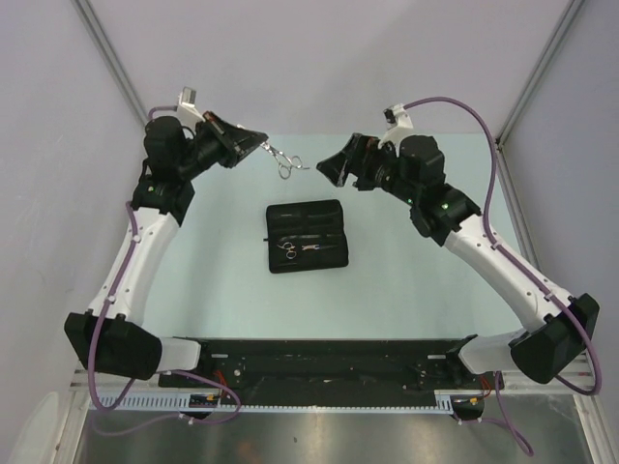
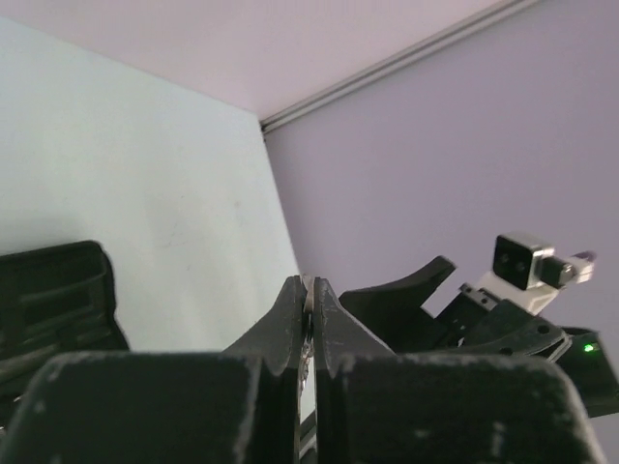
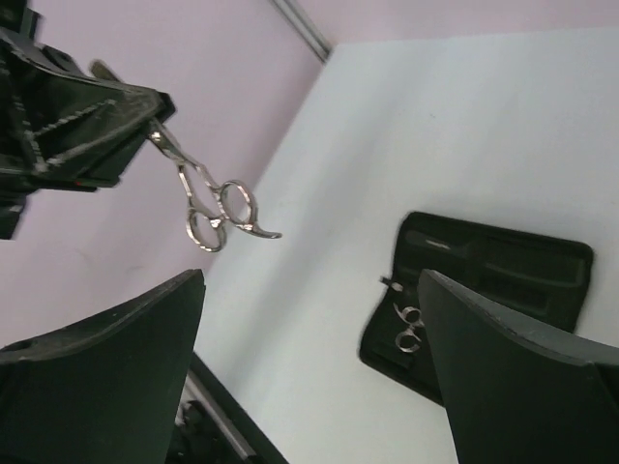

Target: Sort the hair-cutting tools

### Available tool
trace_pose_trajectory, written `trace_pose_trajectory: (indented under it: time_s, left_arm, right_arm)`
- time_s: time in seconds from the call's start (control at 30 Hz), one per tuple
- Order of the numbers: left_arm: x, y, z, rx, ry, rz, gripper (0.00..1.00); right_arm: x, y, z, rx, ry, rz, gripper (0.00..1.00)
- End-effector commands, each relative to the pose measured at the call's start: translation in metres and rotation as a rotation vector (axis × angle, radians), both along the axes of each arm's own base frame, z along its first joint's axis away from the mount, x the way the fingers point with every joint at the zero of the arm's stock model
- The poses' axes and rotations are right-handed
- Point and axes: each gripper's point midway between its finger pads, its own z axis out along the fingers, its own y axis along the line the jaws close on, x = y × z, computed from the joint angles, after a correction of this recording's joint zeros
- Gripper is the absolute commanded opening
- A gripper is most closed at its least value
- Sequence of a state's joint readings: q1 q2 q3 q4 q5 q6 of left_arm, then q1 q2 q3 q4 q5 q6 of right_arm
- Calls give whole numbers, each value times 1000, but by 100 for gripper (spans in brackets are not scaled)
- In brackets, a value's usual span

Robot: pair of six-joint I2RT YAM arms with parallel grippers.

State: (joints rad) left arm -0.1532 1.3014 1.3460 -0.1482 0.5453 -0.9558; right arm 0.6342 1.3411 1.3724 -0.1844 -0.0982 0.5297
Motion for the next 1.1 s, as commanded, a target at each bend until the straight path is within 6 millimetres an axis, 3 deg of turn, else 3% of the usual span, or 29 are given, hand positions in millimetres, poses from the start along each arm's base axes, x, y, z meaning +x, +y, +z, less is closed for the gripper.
trace_pose_trajectory:
  time_s: [0.0,0.03,0.2,0.53,0.7,1.03,1.07]
  left_arm:
    - [6,-7,51,-159,-5,30,0]
    - [5,-9,61,-173,-18,30,0]
    - [7,-14,66,-284,68,55,1]
    - [8,-16,62,-402,159,123,1]
    - [1,-26,58,-421,185,111,0]
    - [-5,-27,49,-445,209,107,0]
    - [-5,-27,50,-451,208,106,0]
  right_arm:
    - [-14,18,59,252,-45,179,98]
    - [-19,23,69,283,-69,233,98]
    - [-25,38,90,401,-98,358,100]
    - [-15,49,84,478,-29,406,99]
    - [-9,51,88,517,-37,409,87]
    - [-2,54,88,580,11,413,47]
    - [-2,54,88,583,14,412,39]
